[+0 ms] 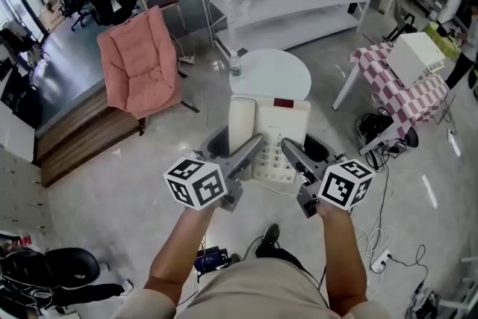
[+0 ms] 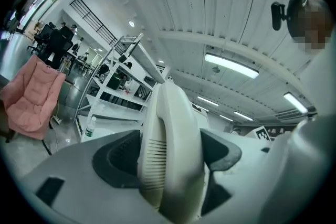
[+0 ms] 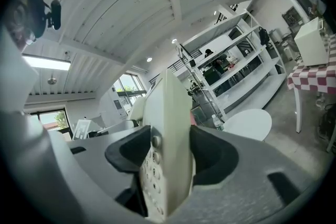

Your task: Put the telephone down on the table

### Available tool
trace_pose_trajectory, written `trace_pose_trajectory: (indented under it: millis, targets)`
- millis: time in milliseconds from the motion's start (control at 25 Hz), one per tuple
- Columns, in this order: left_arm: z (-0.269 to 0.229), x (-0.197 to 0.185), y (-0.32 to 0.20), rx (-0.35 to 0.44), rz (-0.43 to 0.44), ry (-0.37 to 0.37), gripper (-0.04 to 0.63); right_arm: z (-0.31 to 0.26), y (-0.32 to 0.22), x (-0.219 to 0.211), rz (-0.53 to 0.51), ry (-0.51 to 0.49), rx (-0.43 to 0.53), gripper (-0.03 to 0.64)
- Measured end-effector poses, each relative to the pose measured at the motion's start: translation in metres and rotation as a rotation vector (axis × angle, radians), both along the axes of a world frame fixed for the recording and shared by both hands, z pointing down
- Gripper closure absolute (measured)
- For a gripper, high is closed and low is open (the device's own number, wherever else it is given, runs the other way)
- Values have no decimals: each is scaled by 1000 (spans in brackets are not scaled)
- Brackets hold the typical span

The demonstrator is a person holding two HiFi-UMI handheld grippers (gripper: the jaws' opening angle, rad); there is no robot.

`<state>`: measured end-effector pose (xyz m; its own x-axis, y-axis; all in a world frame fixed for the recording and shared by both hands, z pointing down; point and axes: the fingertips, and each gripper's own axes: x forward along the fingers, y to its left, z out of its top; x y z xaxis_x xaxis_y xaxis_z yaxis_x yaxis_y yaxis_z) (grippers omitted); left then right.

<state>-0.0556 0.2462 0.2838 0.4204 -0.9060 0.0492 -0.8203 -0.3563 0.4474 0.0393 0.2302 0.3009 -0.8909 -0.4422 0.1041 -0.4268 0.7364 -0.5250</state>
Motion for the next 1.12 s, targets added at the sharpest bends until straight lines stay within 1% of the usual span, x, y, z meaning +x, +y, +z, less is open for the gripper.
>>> trace_pose_trajectory:
  millis: [320,680,920,1120]
  targets:
    - [2,19,-54,-15,-29,-19,252,4,-57,18,-30,-22,-14,397]
    - [0,36,-95,-13,-22,-37,252,4,-97,36,-22,-40,-18,399]
    - [6,37,-128,-26,16,-20,252,9,-126,37,12,-24,-29,399]
    - [11,38,-173,-25,81,-6,252,11,-165,39,75,-8,-33,399]
